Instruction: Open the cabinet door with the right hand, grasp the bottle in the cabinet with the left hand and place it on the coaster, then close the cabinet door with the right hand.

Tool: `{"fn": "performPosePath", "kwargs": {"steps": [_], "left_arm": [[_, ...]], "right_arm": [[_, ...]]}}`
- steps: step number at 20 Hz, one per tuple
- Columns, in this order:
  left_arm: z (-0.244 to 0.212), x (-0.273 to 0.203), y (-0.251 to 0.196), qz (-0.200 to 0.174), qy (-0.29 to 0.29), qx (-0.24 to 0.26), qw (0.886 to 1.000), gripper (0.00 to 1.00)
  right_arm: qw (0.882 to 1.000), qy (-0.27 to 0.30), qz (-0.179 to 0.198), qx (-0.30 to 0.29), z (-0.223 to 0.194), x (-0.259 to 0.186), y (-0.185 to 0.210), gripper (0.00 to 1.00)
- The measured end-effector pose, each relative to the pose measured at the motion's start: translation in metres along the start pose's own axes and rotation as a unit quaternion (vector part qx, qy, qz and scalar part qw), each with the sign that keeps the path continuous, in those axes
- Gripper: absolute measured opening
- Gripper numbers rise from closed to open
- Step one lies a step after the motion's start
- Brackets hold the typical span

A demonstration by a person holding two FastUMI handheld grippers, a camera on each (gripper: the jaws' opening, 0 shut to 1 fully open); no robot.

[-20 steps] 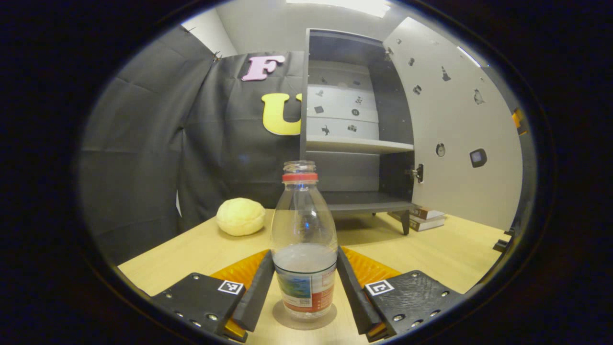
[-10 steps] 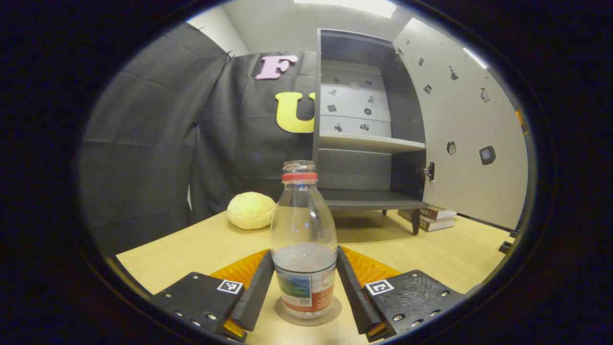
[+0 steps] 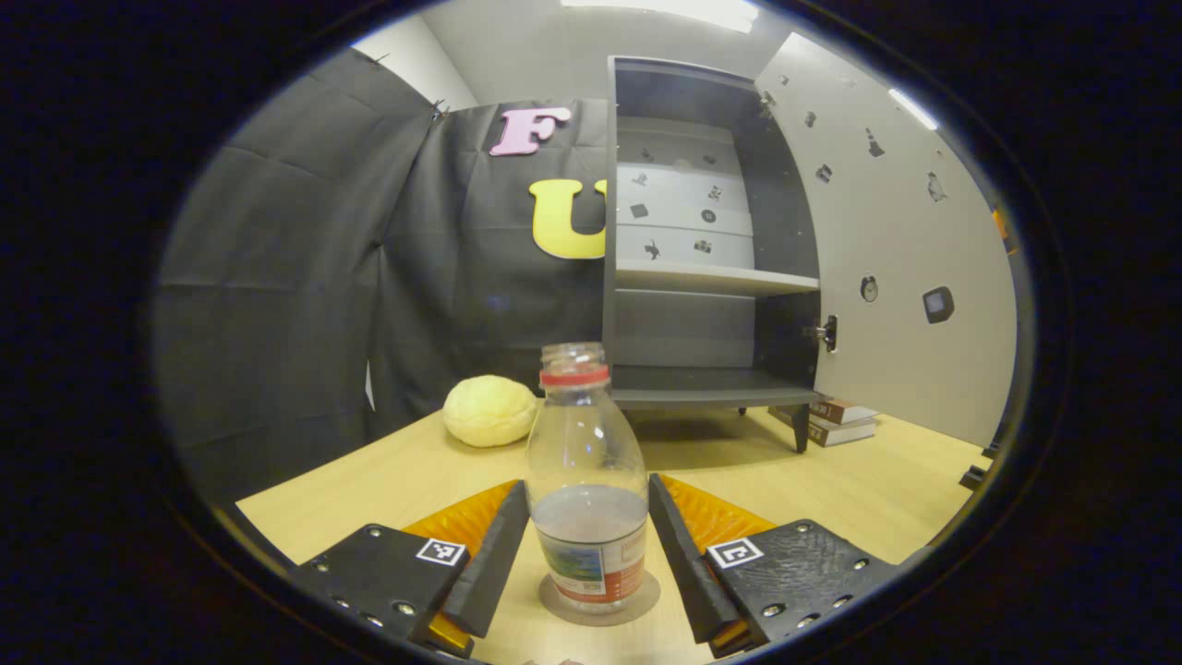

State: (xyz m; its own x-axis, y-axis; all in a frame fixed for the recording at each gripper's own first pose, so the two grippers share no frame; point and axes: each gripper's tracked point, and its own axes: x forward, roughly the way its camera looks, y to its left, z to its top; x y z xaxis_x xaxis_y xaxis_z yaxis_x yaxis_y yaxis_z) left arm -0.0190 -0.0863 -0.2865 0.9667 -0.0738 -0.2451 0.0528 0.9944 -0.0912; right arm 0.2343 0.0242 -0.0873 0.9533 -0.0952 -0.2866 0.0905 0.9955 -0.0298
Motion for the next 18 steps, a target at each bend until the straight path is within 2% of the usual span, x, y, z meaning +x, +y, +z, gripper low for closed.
{"fn": "performPosePath", "kwargs": {"steps": [1, 11, 12, 14, 15, 16, 17, 18], "left_arm": [[0.007, -0.001, -0.002, -0.002, -0.004, 0.005, 1.0, 0.8], [0.082, -0.019, -0.008, 0.003, -0.035, 0.013, 0.999, 0.77], [0.092, -0.022, -0.007, 0.005, -0.036, 0.014, 0.999, 0.77], [0.114, -0.032, -0.005, 0.014, -0.033, 0.023, 0.999, 0.79], [0.126, -0.037, -0.002, 0.021, -0.033, 0.031, 0.999, 0.76], [0.137, -0.043, 0.002, 0.028, -0.036, 0.038, 0.998, 0.79], [0.151, -0.048, 0.004, 0.03, -0.043, 0.043, 0.998, 0.79], [0.162, -0.054, 0.006, 0.032, -0.049, 0.045, 0.997, 0.77]], "right_arm": [[1.0, -0.001, 0.001, 0.001, 0.001, 0.0, 0.0, 0.98], [0.999, -0.022, 0.006, 0.03, 0.022, -0.006, -0.009, 0.95], [0.999, -0.025, 0.009, 0.036, 0.026, -0.006, -0.01, 0.98], [0.998, -0.03, 0.019, 0.052, 0.037, -0.005, -0.009, 0.95], [0.997, -0.033, 0.031, 0.06, 0.044, -0.005, -0.005, 0.95], [0.996, -0.037, 0.04, 0.065, 0.051, -0.004, -0.001, 0.98], [0.996, -0.043, 0.045, 0.069, 0.059, -0.005, 0.0, 0.93], [0.995, -0.049, 0.048, 0.072, 0.066, -0.004, 0.001, 0.97]]}}
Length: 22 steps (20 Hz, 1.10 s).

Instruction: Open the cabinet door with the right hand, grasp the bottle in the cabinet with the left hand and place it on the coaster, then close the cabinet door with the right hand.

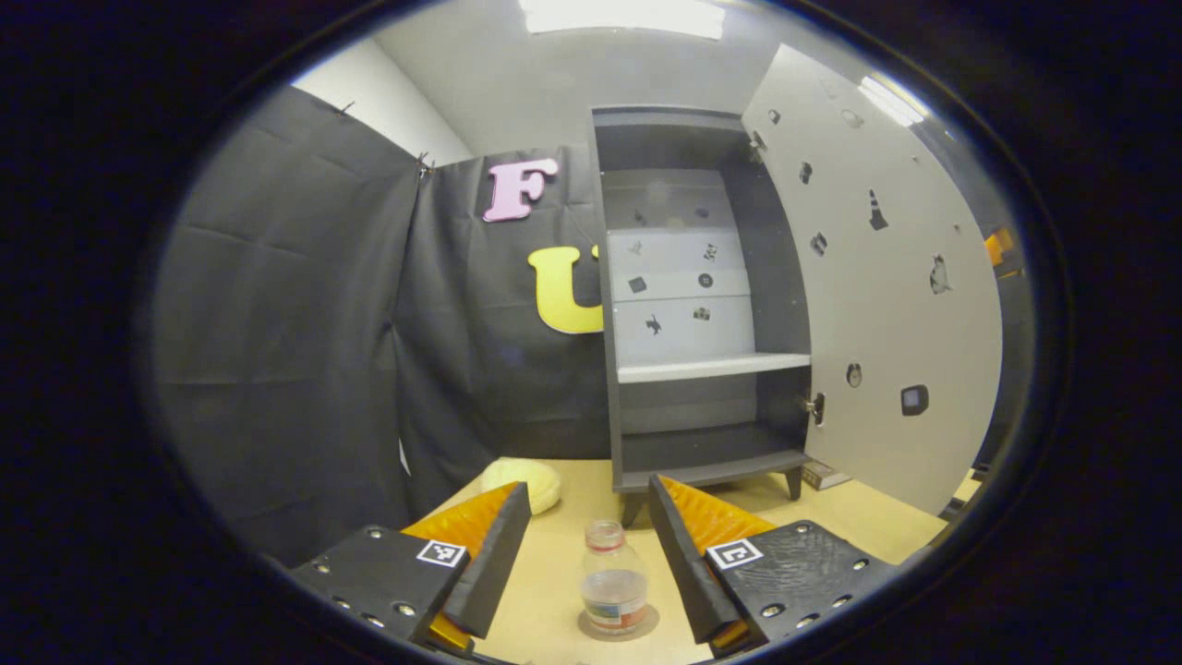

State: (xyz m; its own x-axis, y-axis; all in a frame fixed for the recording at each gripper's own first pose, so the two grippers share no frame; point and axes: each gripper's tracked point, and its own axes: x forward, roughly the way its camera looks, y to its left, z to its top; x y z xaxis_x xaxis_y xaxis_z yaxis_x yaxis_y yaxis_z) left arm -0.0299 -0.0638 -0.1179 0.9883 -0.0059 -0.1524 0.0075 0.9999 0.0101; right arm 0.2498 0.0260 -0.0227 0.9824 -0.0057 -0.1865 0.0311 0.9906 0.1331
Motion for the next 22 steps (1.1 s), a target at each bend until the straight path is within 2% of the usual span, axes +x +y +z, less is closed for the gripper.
{"fn": "performPosePath", "kwargs": {"steps": [1, 3, 6, 8, 9, 14, 15, 16, 22], "left_arm": [[0.009, -0.002, 0.004, 0.003, -0.002, 0.003, 1.0, 0.76], [0.023, -0.004, 0.014, 0.008, -0.007, 0.005, 1.0, 0.82], [0.036, 0.001, 0.028, 0.009, -0.015, 0.001, 1.0, 0.8], [0.039, 0.008, 0.038, 0.009, -0.015, -0.003, 1.0, 0.78], [0.04, 0.012, 0.042, 0.008, -0.015, -0.004, 1.0, 0.77], [0.044, 0.033, 0.057, -0.007, -0.023, -0.006, 1.0, 0.82], [0.044, 0.037, 0.06, -0.011, -0.025, -0.006, 1.0, 0.81], [0.043, 0.04, 0.062, -0.014, -0.025, -0.005, 1.0, 0.81], [0.041, 0.055, 0.076, -0.03, -0.029, 0.0, 0.999, 0.8]], "right_arm": [[1.0, -0.003, 0.003, 0.003, 0.006, 0.002, 0.004, 0.97], [1.0, -0.007, 0.014, 0.01, 0.015, 0.004, 0.015, 0.98], [1.0, -0.009, 0.016, -0.001, 0.022, 0.006, 0.027, 0.98], [1.0, -0.009, 0.01, -0.019, 0.023, 0.004, 0.031, 0.9], [1.0, -0.007, 0.006, -0.026, 0.023, 0.003, 0.034, 0.95], [0.999, -0.001, 0.005, -0.032, 0.02, -0.004, 0.061, 0.95], [1.0, 0.002, 0.011, -0.029, 0.017, -0.006, 0.07, 0.91], [1.0, 0.002, 0.014, -0.025, 0.017, -0.006, 0.078, 0.95], [0.999, 0.005, 0.027, -0.038, 0.015, -0.007, 0.12, 0.95]]}}
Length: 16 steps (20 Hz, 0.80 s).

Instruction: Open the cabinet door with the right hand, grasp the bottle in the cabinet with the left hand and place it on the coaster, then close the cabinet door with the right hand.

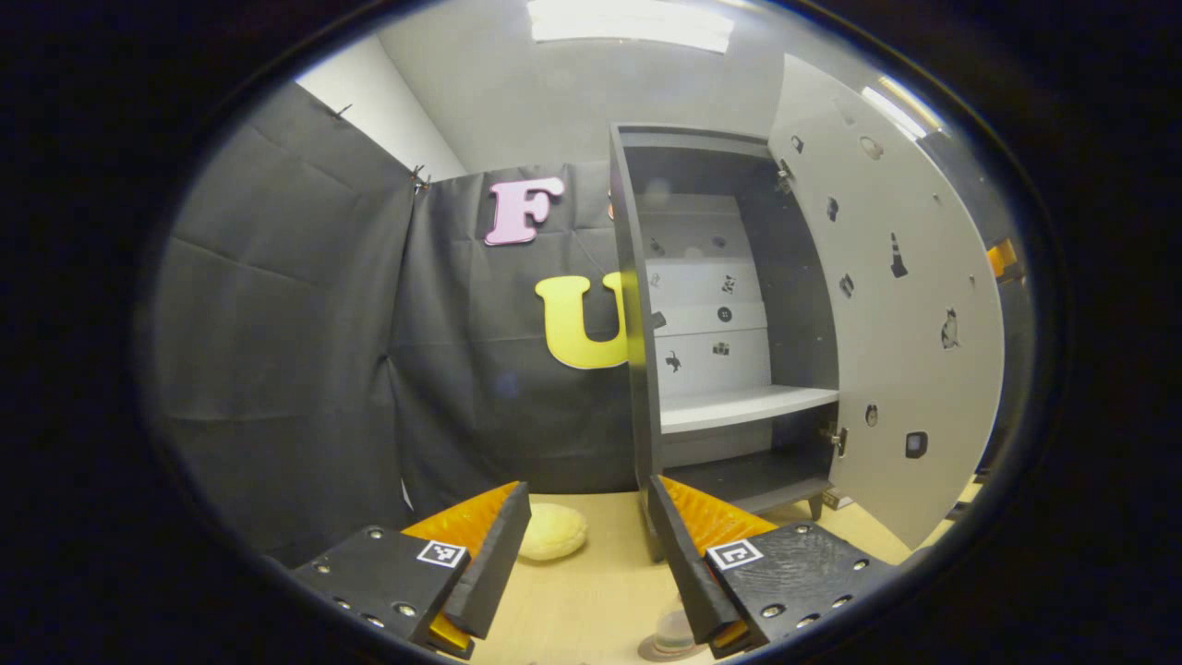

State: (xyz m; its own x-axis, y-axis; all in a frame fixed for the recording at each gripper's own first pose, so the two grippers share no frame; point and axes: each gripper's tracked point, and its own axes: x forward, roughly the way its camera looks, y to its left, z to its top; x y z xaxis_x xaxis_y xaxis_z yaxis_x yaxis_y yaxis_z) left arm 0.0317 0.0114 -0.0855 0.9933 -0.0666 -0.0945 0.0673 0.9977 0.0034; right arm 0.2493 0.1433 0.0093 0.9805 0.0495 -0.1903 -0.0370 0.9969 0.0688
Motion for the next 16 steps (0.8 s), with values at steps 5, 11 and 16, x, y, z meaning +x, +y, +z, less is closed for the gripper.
{"fn": "performPosePath", "kwargs": {"steps": [5, 11, 16], "left_arm": [[-0.005, 0.002, 0.008, -0.01, -0.001, -0.002, 1.0, 0.82], [-0.013, 0.002, 0.048, -0.003, 0.002, -0.013, 1.0, 0.82], [-0.02, -0.007, 0.079, 0.01, 0.004, -0.012, 1.0, 0.8]], "right_arm": [[1.0, 0.005, 0.012, -0.007, 0.002, 0.002, 0.039, 0.95], [0.999, 0.0, 0.022, -0.037, 0.006, 0.015, 0.079, 0.95], [0.997, -0.001, 0.062, -0.045, 0.006, 0.037, 0.131, 0.95]]}}
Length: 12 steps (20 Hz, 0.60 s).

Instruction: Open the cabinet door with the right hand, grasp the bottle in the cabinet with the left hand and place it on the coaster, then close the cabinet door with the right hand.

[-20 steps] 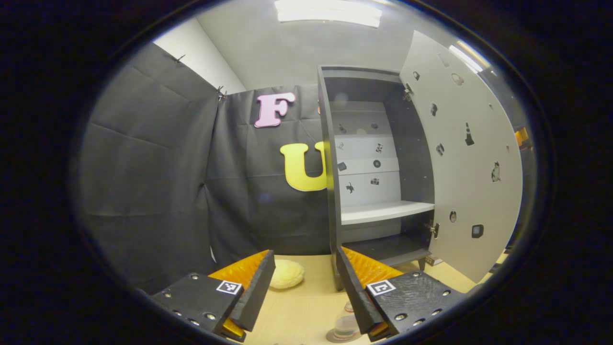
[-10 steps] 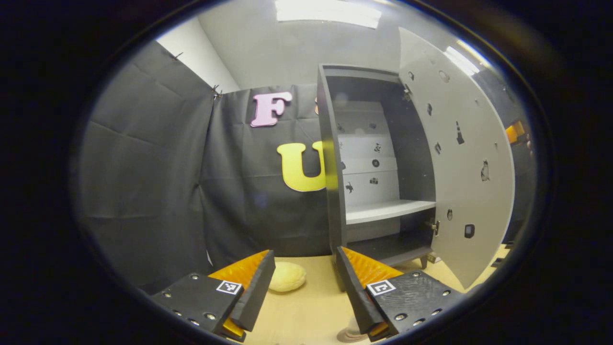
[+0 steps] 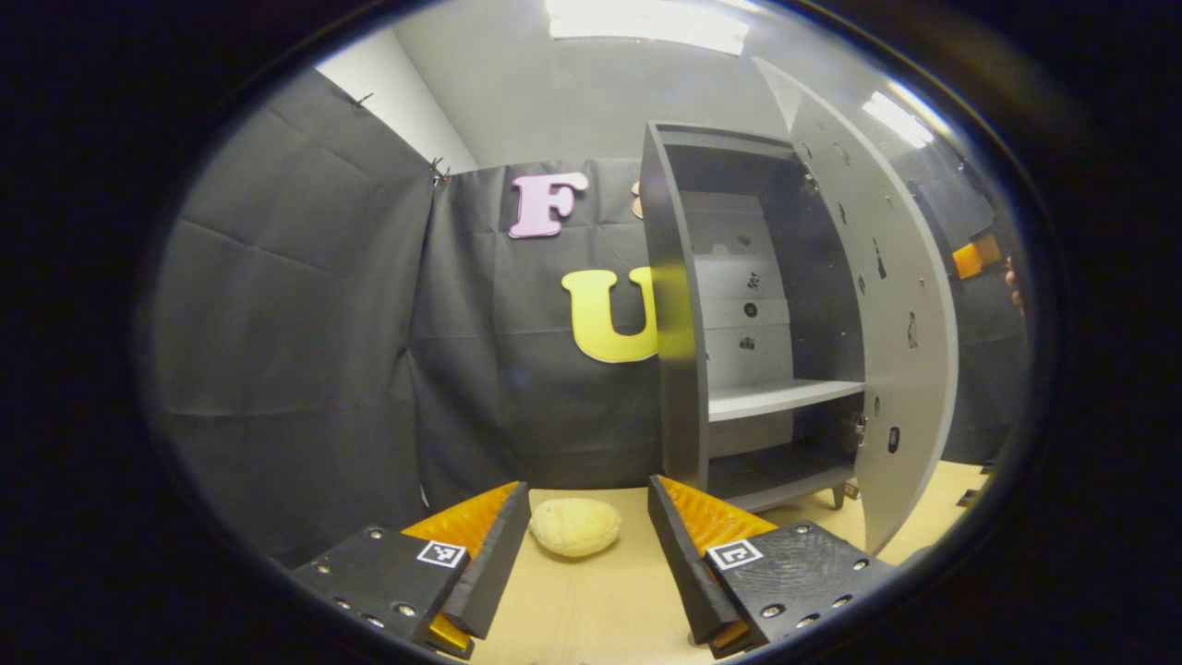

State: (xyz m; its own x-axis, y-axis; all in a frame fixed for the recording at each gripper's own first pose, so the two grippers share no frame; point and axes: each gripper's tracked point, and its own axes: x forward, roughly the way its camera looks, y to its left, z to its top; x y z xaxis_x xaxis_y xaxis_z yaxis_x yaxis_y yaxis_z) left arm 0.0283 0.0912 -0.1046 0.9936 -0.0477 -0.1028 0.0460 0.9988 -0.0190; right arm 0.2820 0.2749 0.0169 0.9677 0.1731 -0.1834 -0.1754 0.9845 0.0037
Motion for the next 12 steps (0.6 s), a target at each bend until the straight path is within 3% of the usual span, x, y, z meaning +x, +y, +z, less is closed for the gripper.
{"fn": "performPosePath", "kwargs": {"steps": [6, 10, 12], "left_arm": [[-0.004, -0.004, 0.031, 0.014, 0.006, -0.007, 1.0, 0.8], [-0.001, -0.01, 0.044, 0.029, 0.007, -0.003, 1.0, 0.82], [-0.001, -0.01, 0.046, 0.037, 0.009, -0.004, 0.999, 0.76]], "right_arm": [[0.999, -0.016, 0.038, -0.016, 0.015, 0.043, 0.065, 0.92], [0.999, -0.034, 0.035, -0.017, 0.026, 0.069, 0.092, 0.95], [0.999, -0.038, 0.034, -0.006, 0.029, 0.076, 0.096, 0.92]]}}
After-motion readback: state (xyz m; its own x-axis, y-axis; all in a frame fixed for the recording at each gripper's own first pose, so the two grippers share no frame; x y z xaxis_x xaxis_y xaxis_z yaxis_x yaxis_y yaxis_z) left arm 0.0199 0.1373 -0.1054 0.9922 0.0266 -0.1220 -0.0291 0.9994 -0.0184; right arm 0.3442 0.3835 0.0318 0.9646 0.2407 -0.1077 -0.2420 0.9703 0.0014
